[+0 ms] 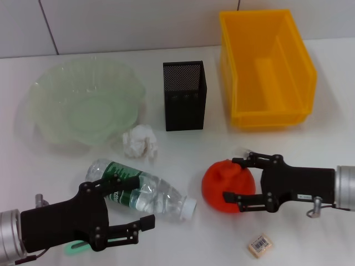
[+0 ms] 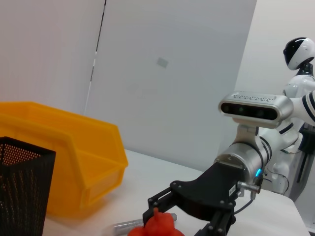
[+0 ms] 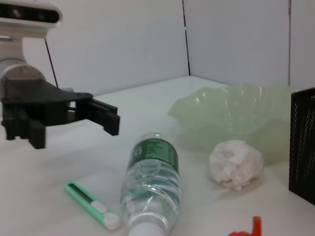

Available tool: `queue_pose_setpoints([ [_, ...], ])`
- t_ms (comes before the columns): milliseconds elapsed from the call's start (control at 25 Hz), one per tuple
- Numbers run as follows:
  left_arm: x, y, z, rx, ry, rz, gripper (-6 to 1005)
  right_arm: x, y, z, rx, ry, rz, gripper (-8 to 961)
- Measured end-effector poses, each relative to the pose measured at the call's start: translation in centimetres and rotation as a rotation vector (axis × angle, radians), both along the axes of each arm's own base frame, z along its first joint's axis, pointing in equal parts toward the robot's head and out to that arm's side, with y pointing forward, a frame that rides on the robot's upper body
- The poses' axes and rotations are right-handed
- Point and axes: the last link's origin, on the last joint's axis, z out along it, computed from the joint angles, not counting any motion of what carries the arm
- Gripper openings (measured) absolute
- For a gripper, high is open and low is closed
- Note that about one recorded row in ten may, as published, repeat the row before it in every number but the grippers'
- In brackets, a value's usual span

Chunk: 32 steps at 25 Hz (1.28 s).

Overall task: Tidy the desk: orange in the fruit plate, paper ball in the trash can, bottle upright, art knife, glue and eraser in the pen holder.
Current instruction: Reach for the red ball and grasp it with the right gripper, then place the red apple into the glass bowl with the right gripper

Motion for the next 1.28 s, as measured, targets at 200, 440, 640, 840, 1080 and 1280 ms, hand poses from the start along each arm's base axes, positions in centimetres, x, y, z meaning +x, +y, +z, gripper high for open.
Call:
queue_pose_setpoints([
  [200,0.0,-0.1,-0.1,-0.002,0.0,-0.003,858,-0.2,0.8,-1.0,0.003,-0.02,-0.019,797],
  [440,0.1,-0.1,-0.1,-0.001,-0.003,-0.004,857,-0.4,1.2,-1.1,0.002,-0.027,-0.022,656],
  [640,0.1,-0.1,-0.1,-0.002,-0.005,-0.005,857,-0.5,1.3,-0.9,0.013,-0.033,-0.003,527],
  [840,0.1,-0.1,-0.1,0.001,-0.006,-0.006,857,-1.0,1.2,-0.6,0.029,-0.001,0.036,430],
  [1080,0.2,-0.2,-0.1,-0.002,-0.009,-0.01,857,-2.4,1.4,1.6,0.12,0.157,0.066,281],
  [1280,0.2,-0.2,-0.1,-0.002,-0.01,-0.013,857,-3.7,2.2,2.7,0.184,0.24,0.092,218],
])
